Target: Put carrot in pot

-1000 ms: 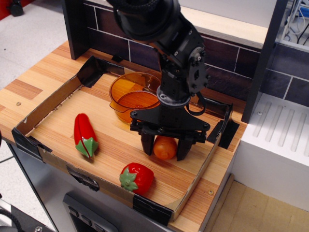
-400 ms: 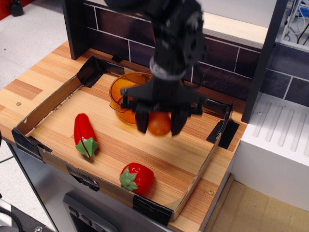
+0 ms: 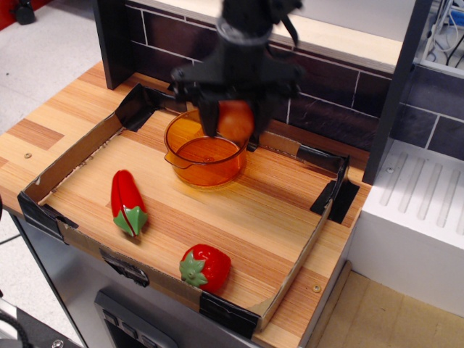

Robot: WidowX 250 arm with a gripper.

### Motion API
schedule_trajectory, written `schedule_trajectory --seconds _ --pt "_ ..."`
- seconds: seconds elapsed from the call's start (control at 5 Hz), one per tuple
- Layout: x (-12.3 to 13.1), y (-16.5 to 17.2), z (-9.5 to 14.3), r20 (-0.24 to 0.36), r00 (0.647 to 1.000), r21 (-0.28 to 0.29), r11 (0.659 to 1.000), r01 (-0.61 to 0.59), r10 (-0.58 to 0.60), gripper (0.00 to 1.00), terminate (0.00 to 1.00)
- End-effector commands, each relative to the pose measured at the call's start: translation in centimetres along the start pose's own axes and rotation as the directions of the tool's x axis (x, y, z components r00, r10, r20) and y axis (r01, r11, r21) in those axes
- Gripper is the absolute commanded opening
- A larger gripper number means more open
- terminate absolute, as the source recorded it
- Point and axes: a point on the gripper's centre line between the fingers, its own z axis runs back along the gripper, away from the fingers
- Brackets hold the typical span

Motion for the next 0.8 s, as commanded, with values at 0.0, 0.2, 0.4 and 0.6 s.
schedule_trajectory --seconds 0.0,0.2,0.4,0.6 --pt "3.7 0.3 -3.2 0.063 0.996 0.079 0.994 -0.076 0.071 0.00 0.00" --pt "3.3 0.2 -4.2 0.080 0.996 0.109 0.993 -0.047 0.039 0.00 0.00" --pt "3.0 0.2 -3.8 0.077 0.996 0.101 0.994 -0.040 0.032 1.00 0.00" --pt "3.1 0.4 -2.6 0.097 0.994 0.082 0.995 -0.049 0.041 1.00 0.00"
